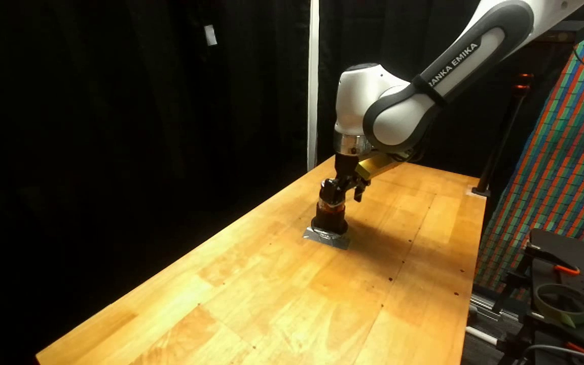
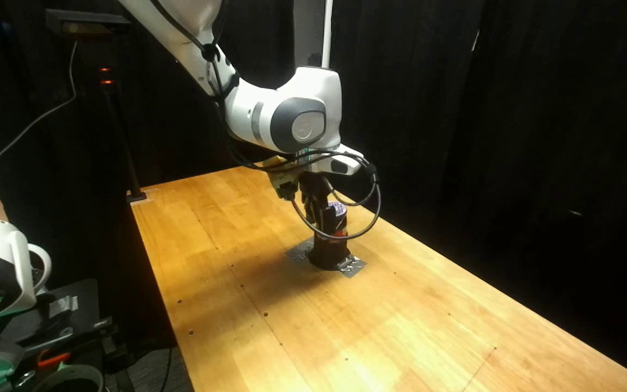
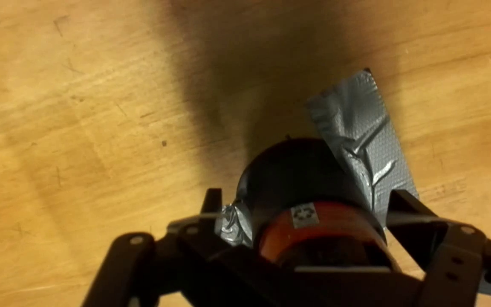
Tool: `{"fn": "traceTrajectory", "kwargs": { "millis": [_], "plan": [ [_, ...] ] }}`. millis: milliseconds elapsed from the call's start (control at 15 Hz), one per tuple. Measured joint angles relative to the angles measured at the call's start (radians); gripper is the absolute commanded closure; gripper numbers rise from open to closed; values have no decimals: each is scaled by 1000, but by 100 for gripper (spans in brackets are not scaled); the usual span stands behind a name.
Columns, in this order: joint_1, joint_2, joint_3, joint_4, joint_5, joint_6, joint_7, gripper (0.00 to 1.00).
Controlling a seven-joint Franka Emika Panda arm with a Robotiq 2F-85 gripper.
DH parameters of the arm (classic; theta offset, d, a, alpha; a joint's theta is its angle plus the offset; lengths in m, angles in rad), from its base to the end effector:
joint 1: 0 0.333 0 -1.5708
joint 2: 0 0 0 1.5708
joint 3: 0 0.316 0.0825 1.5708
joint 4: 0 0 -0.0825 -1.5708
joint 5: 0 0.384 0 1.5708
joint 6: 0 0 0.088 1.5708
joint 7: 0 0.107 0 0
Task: Put the rubber band around the cup
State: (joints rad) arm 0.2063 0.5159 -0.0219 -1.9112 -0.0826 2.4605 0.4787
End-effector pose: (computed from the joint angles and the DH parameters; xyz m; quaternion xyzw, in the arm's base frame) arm 0.6222 0.1168 0.2272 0.9929 -0.1137 0.0261 0.0248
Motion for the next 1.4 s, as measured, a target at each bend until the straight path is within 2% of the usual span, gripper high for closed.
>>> {"fn": "traceTrajectory", "kwargs": {
  "millis": [67, 133, 200, 667, 933, 1067, 1200, 1400],
  "plan": [
    [2, 0, 0, -13, 0, 5, 0, 25],
    [4, -1, 0, -26, -4, 16, 0, 26],
    [6, -3, 0, -39, -8, 31, 0, 32],
    [31, -124, -3, -193, -47, 195, 0, 87],
    [66, -208, -36, -317, -145, 340, 38, 96],
    [101, -232, -81, -369, -224, 432, 96, 90],
    [150, -243, -152, -409, -339, 538, 194, 89],
    [276, -245, -333, -437, -536, 671, 373, 90]
  ]
}}
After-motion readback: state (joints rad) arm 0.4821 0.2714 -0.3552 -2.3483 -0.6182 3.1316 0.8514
